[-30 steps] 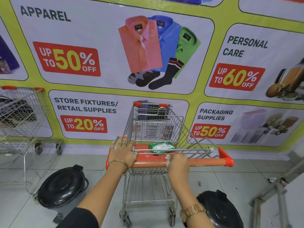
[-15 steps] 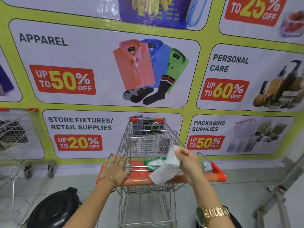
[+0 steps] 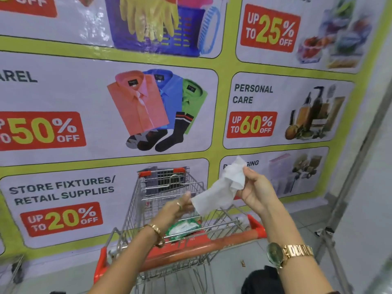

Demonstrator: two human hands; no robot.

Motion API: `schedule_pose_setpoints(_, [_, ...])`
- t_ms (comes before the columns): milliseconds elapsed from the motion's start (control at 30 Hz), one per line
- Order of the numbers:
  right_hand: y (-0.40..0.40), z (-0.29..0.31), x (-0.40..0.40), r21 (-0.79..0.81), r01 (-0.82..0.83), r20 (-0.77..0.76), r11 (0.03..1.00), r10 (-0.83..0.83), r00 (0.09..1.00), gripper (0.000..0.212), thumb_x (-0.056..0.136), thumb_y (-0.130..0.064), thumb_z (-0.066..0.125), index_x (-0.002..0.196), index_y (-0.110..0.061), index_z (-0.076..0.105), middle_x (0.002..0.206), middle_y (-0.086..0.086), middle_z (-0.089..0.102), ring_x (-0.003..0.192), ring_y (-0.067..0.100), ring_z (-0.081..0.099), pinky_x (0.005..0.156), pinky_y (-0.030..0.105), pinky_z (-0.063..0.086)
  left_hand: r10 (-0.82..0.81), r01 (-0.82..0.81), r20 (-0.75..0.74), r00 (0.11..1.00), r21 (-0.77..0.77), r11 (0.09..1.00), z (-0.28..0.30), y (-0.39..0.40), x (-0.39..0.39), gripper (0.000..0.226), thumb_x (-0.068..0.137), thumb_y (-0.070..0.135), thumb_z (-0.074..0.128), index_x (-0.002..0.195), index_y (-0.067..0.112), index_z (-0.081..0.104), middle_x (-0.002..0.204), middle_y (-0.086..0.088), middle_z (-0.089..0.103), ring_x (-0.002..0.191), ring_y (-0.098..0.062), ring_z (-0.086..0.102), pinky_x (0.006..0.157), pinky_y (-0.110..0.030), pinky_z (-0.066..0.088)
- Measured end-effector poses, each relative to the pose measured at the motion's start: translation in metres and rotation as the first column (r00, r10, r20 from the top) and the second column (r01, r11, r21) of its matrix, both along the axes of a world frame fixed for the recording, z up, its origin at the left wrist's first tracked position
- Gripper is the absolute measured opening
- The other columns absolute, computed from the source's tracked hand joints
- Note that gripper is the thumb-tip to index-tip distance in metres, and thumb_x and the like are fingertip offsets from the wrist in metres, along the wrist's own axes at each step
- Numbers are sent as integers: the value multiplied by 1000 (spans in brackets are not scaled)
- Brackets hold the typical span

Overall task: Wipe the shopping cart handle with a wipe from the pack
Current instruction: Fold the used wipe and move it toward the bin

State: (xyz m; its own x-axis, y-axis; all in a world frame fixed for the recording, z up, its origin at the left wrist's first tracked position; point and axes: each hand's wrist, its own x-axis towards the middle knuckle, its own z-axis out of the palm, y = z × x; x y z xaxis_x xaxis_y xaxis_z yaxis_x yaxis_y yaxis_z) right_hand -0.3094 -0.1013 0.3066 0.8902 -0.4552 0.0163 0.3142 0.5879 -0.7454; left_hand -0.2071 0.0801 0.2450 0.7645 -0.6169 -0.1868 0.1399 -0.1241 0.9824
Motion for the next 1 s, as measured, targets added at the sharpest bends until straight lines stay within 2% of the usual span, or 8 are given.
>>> schedule_pose_setpoints(33, [-7,5,-4,8,11,15,1000,-11,1000,27,97,-13,32,94,-8,59,69,6,75,62,17,71,48,26,57,-13,2,-126,992,-88,996,11,-14,-4,47,84,45,47,97,4,65,73,-3,73,78,-20,54,71,-25,50])
schedule_pose_setpoints(100, [-23,13,-10,21,31,42,999,-31,999,28,97,-13,31,94,-7,58,70,7,75,64,19,71,50,26,58,-64,37,-176,982,-151,988,28,-37,-11,35,88,38,48,89,6,62,76,-8,68,78,-24,60,74,-33,51])
schedule_pose_setpoints(233, [-60,24,-25,19,60,74,998,-62,995,29,98,-14,31,92,-7,58,69,9,75,63,19,71,51,26,58,-65,70,35,997,-180,981,46,-80,-26,14,84,9,62,71,7,65,65,-3,70,52,-10,68,52,-21,58])
schedule_pose_setpoints(367, [-111,27,-53,-12,103,49,995,-102,994,24,97,-15,34,97,-5,56,66,8,75,60,18,71,47,28,58,1,30,140,990,-217,976,63,-129,-36,15,83,9,65,68,10,66,54,6,70,46,-3,63,44,-13,49])
schedule_pose_setpoints(600, [-219,11,-122,-241,285,-82,928,-312,947,15,91,-10,48,90,-8,63,70,2,75,68,15,70,57,27,60,-31,84,274,961,-184,979,71,-238,-64,16,84,9,65,68,13,66,75,-10,55,68,-20,46,49,-16,42])
schedule_pose_setpoints(833, [-299,-15,-167,-365,389,-241,846,-489,838,18,88,-2,52,75,-11,59,49,-6,69,45,5,65,45,19,55,-72,103,248,966,-115,988,52,-330,-94,24,83,3,66,60,9,65,63,1,64,43,-5,53,40,-15,42])
schedule_pose_setpoints(933, [-319,-29,-173,-362,414,-258,835,-516,816,22,88,1,52,70,-11,57,43,-8,67,41,3,63,40,15,52,-75,93,209,975,-77,993,42,-357,-100,18,83,5,66,65,4,64,70,-12,62,64,-21,49,61,-30,43])
schedule_pose_setpoints(1000, [-330,-40,-174,-354,426,-278,833,-529,802,24,88,1,52,68,-12,57,42,-9,66,40,2,62,39,14,51,-75,87,201,977,-49,995,33,-373,-100,24,82,6,67,59,6,60,68,-13,57,66,-22,45,62,-33,42])
